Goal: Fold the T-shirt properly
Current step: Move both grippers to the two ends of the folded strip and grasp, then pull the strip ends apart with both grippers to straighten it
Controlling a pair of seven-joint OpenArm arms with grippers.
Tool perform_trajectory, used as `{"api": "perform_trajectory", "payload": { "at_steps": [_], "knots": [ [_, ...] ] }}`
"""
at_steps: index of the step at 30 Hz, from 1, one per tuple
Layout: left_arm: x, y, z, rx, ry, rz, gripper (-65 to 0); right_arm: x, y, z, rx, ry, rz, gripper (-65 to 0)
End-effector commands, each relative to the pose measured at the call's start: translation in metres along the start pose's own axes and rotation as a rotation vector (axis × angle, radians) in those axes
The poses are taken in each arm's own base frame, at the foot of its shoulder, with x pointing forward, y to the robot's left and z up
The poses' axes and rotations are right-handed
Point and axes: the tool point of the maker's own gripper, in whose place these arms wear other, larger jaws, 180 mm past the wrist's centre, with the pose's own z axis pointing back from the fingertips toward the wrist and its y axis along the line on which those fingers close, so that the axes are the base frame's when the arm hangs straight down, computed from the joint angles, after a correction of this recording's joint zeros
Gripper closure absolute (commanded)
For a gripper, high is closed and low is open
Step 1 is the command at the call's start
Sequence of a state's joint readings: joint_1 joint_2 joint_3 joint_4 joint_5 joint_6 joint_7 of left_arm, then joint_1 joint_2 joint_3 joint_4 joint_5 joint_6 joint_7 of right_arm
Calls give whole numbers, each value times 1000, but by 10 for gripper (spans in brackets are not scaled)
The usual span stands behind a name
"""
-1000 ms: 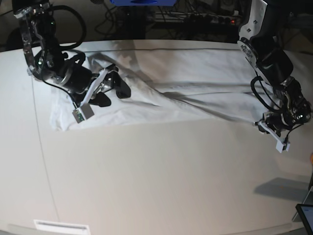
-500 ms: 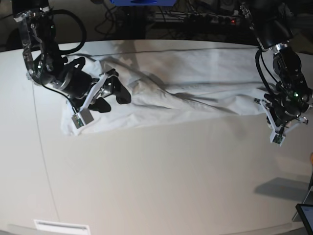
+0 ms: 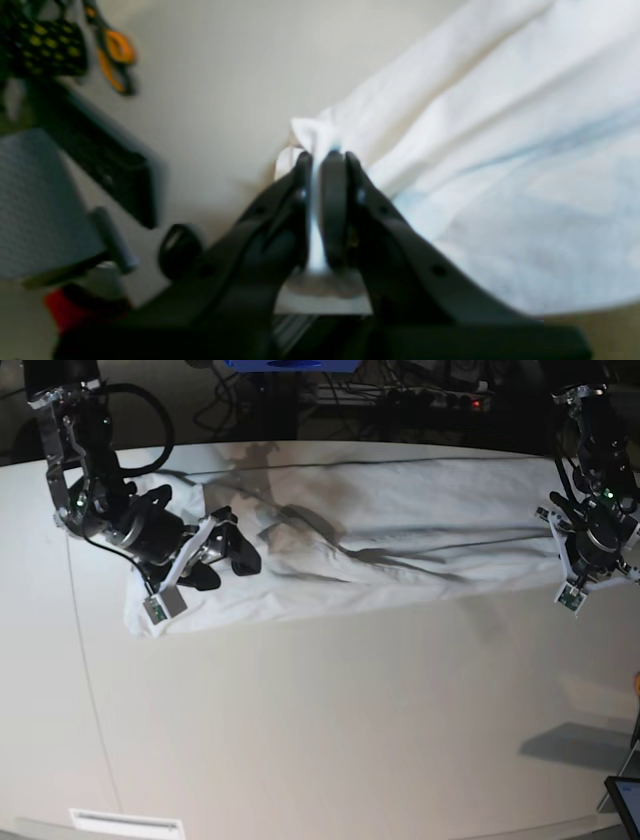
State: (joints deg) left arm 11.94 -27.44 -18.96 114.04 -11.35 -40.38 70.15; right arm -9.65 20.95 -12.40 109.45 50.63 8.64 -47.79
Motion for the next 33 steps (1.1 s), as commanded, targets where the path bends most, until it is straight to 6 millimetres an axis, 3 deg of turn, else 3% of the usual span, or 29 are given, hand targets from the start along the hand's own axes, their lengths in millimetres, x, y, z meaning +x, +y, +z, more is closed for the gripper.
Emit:
{"api": "perform_trajectory", "payload": {
  "at_steps": [1, 12, 19, 31, 33],
  "knots": [
    [-1, 13, 6, 38, 5, -23, 0, 14, 4, 2, 15, -45, 14, -428],
    [-29, -2, 6, -2, 81, -80, 0, 25, 11, -4, 35, -78, -1, -428],
    [-30, -25, 3, -76, 113, -255, 0, 24, 6, -7, 28, -71, -11, -428],
    [-33, -18, 4, -69, 135, -323, -7, 26, 6, -7, 28, -75, -8, -428],
    [-33, -22, 3, -87, 142, -375, -57, 25, 6, -7, 27, -74, -9, -428]
  ]
}}
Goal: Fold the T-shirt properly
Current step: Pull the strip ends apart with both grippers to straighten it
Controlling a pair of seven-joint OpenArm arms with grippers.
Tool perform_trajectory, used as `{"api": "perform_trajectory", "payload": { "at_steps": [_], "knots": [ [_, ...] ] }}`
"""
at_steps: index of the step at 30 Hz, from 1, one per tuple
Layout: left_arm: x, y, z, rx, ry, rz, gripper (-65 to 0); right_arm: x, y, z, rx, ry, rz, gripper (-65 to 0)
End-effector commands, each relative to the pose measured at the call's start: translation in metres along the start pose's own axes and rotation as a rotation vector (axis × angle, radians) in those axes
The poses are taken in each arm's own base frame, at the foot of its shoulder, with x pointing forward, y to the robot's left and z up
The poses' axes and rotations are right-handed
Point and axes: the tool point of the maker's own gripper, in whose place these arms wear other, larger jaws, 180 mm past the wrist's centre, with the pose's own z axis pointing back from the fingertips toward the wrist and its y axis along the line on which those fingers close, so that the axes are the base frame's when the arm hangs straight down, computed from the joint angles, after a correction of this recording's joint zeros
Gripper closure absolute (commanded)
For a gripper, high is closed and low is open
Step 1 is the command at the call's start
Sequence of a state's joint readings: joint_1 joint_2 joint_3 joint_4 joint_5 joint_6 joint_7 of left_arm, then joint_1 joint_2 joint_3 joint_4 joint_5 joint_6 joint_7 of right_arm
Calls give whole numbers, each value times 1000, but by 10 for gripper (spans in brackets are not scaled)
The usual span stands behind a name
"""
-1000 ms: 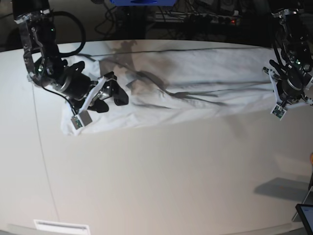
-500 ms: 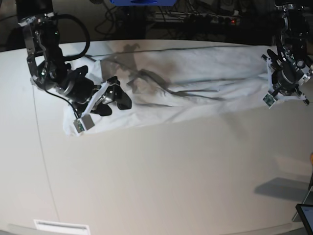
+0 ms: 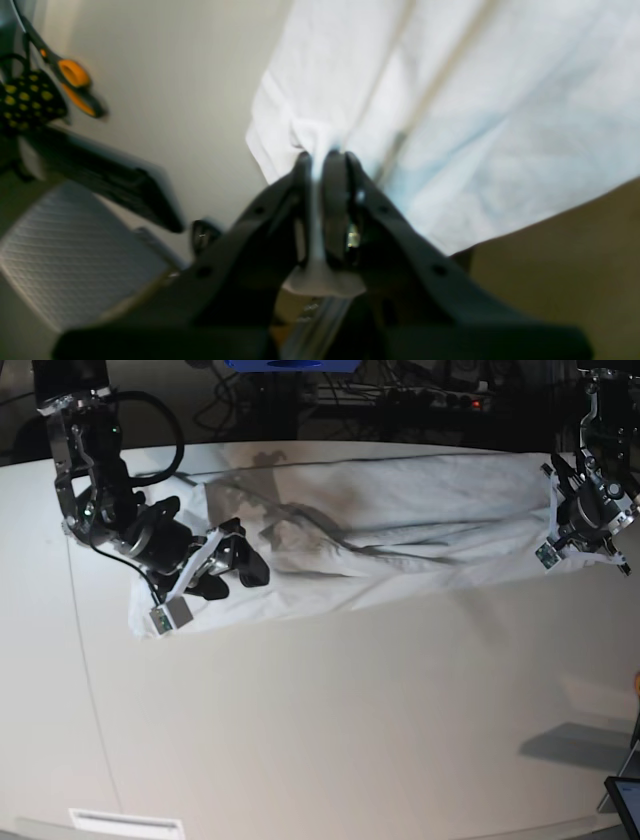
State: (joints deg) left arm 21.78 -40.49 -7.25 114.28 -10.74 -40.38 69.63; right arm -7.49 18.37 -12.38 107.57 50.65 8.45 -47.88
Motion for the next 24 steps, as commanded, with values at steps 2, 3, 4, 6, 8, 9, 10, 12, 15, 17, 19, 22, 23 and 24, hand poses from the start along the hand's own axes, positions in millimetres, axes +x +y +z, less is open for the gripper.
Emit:
{"api": "perform_trajectory", "payload": {
  "at_steps": [2, 3, 4, 6, 8, 9, 10, 12, 15, 17, 19, 22, 23, 24],
  "knots": [
    [2, 5, 3, 16, 6, -48, -146, 15, 3, 3, 11, -45, 14, -428],
    [3, 2, 3, 9, 4, -54, -195, 15, 1, 3, 4, -45, 6, -428],
    [4, 2, 2, 8, 4, -55, -232, 15, -1, 3, -9, -45, -10, -428],
    [5, 3, 3, 11, 1, -52, -259, 15, -7, 3, -41, -45, -48, -431],
    [6, 6, 3, 18, -1, -48, -260, 15, -11, 3, -62, -44, -69, -432],
    [7, 8, 4, 24, -5, -46, -262, 15, -11, 3, -64, -44, -71, -432],
    [10, 15, 5, 42, -13, -34, -262, 14, -12, 4, -65, -43, -70, -432],
    [9, 29, 8, 76, -18, -4, -264, 14, -12, 4, -65, -43, -70, -434],
    [8, 47, 14, 123, -39, 73, -264, 14, -12, 4, -66, -42, -70, -431],
    [8, 49, 16, 134, -54, 124, -264, 13, -12, 4, -68, -40, -73, -429],
    [12, 41, 14, 119, -70, 150, -262, 11, -16, 7, -78, -32, -63, -429],
    [15, 26, 8, 84, -83, 195, -257, 5, -18, 9, -86, -16, -64, -428],
    [15, 20, 7, 71, -83, 205, -255, 3, -19, 10, -88, -14, -67, -428],
    [11, 13, 5, 56, -77, 222, -254, -1, -19, 11, -89, -8, -72, -428]
  ]
}}
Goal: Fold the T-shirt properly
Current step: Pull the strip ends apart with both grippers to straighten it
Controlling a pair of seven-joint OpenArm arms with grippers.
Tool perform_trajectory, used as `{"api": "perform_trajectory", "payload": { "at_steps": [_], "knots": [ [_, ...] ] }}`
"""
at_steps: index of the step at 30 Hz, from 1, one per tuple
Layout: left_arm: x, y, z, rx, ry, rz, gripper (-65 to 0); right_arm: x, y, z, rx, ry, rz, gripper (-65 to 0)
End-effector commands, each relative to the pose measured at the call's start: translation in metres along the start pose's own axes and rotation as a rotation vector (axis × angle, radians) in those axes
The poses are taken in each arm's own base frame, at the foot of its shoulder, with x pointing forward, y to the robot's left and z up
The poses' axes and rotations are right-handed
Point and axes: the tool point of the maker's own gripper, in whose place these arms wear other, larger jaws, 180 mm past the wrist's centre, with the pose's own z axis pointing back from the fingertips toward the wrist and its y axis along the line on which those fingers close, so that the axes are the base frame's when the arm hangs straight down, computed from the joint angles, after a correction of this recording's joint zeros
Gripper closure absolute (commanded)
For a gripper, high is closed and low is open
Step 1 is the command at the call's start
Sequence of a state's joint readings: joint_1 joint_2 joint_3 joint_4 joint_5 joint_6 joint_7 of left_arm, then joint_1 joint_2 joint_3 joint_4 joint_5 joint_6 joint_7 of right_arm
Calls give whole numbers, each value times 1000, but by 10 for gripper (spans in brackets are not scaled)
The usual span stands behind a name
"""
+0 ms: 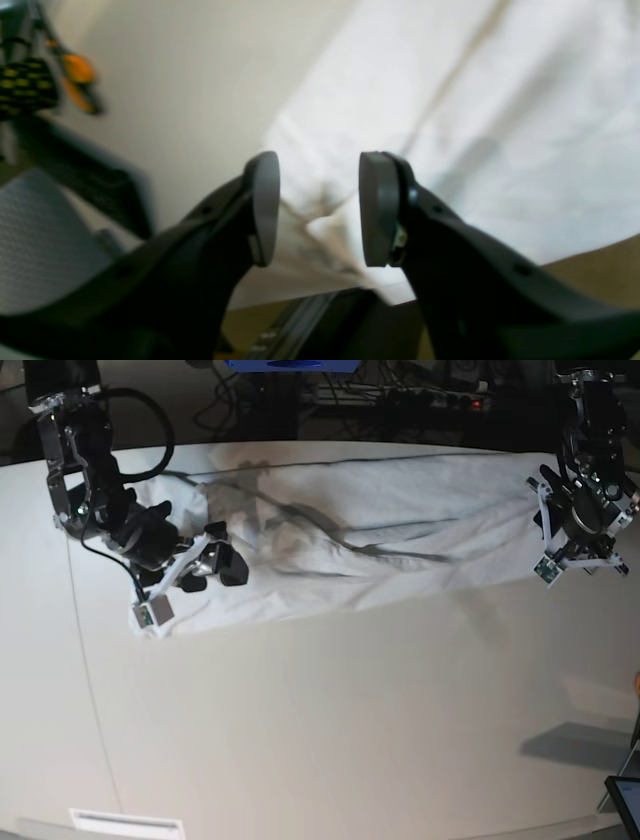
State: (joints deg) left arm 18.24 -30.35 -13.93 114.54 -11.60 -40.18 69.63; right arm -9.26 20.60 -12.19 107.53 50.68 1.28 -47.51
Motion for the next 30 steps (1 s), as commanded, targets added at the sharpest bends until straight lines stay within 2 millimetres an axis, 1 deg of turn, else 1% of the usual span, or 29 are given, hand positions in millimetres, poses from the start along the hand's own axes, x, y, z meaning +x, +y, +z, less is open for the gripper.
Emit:
{"api": "perform_trajectory", "payload": {
  "at_steps": [1, 2, 3, 4, 5, 6, 7, 10, 11, 12, 14, 16, 17, 19, 21, 25, 26, 28, 30],
  "knots": [
    [-9, 8, 5, 31, 20, 16, -249, 10, 7, 3, 23, -38, 13, -427],
    [-12, 4, 5, 27, 19, 56, -222, 8, 7, 4, 21, -33, 11, -427],
    [-15, 3, 5, 29, 18, 91, -181, 6, 6, 4, 20, -30, 9, -427],
    [-18, 3, 6, 35, 17, 124, -126, 6, 6, 4, 20, -29, 8, -424],
    [-22, 3, 6, 40, 21, 155, -57, 6, 6, 4, 20, -29, 8, -403],
    [-27, 2, 7, 42, 27, 182, -2, 6, 6, 4, 20, -29, 8, -358],
    [-29, 1, 7, 42, 27, 203, 0, 6, 6, 4, 20, -29, 8, -305],
    [-43, -3, 9, 51, 43, 285, -2, 9, -3, 8, -5, -47, -10, -64],
    [-48, -4, 10, 55, 49, 313, -2, 9, -8, 11, -18, -56, -24, 0],
    [-51, -5, 10, 56, 52, 332, -2, 10, -13, 14, -31, -63, -34, 0],
    [-52, -9, 10, 53, 35, 359, -2, 11, -19, 16, -48, -76, -49, -23],
    [-50, -15, 7, 46, 11, 371, -2, 13, -22, 17, -56, -94, -58, -9],
    [-53, -21, 6, 33, 8, 371, -2, 12, -25, 17, -65, -97, -58, -6],
    [-51, -25, 5, 22, -13, 368, -2, 8, -33, 14, -96, -88, -46, -6],
    [-48, -26, 4, 20, -32, 367, -2, -1, -44, 9, -136, -64, -39, -4],
    [-48, -24, -3, 14, -48, 381, -2, -20, -59, -2, -184, -18, -68, -4],
    [-47, -19, -5, 21, -54, 381, -2, -24, -62, -3, -192, -10, -73, -4],
    [-48, -12, -11, 21, -51, 392, -2, -21, -67, -5, -200, -12, -78, -4],
    [-48, -7, -19, 12, -45, 392, -2, -25, -73, -7, -210, 1, -90, -4]
  ]
}}
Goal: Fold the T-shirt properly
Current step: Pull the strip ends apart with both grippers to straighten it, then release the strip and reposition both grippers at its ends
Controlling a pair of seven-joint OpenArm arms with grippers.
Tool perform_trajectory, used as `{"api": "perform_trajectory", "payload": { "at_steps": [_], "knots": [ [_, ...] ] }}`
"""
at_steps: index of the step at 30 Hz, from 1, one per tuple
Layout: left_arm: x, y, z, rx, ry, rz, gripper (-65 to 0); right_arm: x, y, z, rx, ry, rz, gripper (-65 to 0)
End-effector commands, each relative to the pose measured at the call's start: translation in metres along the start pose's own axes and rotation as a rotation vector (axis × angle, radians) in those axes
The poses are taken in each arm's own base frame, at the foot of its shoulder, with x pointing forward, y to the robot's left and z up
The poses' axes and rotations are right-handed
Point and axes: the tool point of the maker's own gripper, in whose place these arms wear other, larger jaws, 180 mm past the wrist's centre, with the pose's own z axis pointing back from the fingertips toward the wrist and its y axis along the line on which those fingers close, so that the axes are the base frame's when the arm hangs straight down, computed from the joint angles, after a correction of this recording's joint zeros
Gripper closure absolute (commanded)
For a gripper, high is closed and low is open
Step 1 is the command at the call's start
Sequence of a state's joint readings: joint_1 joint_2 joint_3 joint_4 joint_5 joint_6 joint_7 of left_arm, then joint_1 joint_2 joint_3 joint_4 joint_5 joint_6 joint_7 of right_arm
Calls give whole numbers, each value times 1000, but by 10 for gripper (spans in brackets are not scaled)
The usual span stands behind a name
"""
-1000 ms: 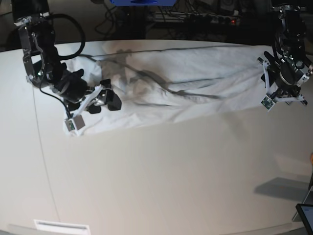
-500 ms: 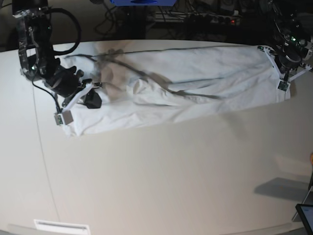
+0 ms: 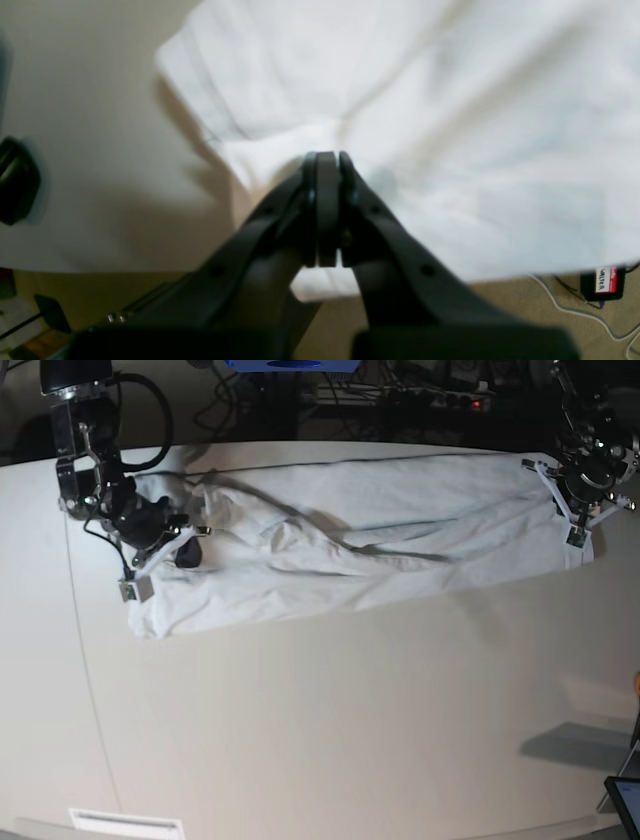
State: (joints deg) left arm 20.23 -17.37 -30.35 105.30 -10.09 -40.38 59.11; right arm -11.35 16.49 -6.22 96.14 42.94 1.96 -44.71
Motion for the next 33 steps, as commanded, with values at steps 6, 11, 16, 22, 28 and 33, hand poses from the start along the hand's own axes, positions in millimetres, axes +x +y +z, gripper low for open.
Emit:
{"api": "perform_trajectory", "payload": {
  "at_steps": [6, 11, 16, 22, 28, 33],
  "knots": [
    [19, -11, -32, -84, -21, -55, -2, 10, -16, -4, -32, -34, -7, -4],
    [35, -23, -55, -105, -36, -16, -2, 6, -29, -7, -58, -35, -20, -3],
    [60, -30, -70, -123, -46, -54, -2, 11, -42, -6, -84, -43, -25, -3],
    [107, -40, -78, -52, -68, -183, -2, 26, -77, 3, -157, -86, -91, -3],
    [135, -51, -78, -38, -103, -204, -7, 41, -98, 10, -200, -96, -73, -3],
    [138, -50, -76, -35, -109, -206, -7, 51, -106, 13, -219, -104, -54, -3]
  ]
}}
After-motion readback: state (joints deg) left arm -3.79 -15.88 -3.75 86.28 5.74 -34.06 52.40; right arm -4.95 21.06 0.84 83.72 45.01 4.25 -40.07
